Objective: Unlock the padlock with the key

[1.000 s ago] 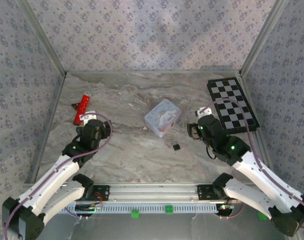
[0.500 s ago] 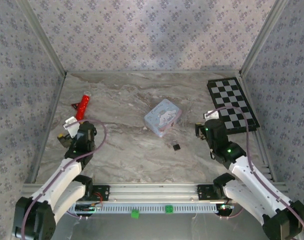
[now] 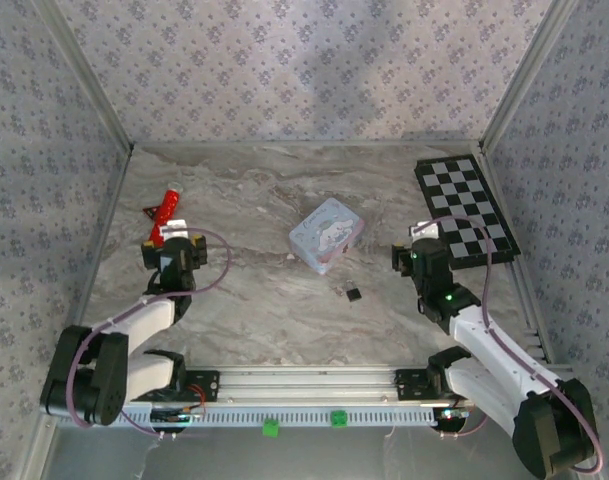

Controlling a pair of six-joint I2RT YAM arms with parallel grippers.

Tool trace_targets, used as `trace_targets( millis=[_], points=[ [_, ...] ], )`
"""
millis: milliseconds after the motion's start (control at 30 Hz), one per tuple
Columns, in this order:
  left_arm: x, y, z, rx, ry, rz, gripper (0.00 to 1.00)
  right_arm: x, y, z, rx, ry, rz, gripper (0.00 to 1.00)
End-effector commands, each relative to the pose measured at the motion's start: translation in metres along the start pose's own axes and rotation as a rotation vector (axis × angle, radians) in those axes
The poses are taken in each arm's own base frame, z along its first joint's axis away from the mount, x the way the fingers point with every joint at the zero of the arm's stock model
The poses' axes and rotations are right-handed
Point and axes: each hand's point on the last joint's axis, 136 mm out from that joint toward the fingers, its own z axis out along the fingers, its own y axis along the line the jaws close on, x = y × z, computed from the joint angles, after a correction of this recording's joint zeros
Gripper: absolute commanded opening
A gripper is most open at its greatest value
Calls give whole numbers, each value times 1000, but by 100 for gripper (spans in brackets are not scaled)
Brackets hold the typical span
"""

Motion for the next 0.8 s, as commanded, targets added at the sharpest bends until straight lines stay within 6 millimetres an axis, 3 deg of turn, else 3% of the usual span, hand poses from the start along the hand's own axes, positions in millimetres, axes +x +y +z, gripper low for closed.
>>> trace_targets(
  millis=[0, 200, 300, 467, 600, 767],
  points=[
    [-19, -13, 6, 88, -87, -14, 100, -14, -5, 2, 13, -71, -5, 73],
    [-28, -22, 20, 116, -130, -11, 100, -16, -12, 4, 31, -114, -9, 73],
    [-21, -34, 29, 160, -155, 18, 100, -16, -13, 5, 34, -125, -15, 73],
    [-8, -22, 49, 156, -97, -73, 100, -16, -15, 10, 56, -147, -19, 74],
    [-10, -20, 55, 143, -93, -83, 100, -15, -19, 25, 63, -145, 9, 75],
    [-6, -10, 57, 98, -49, -108, 100, -5, -45, 58, 145, -118, 57, 76]
  ],
)
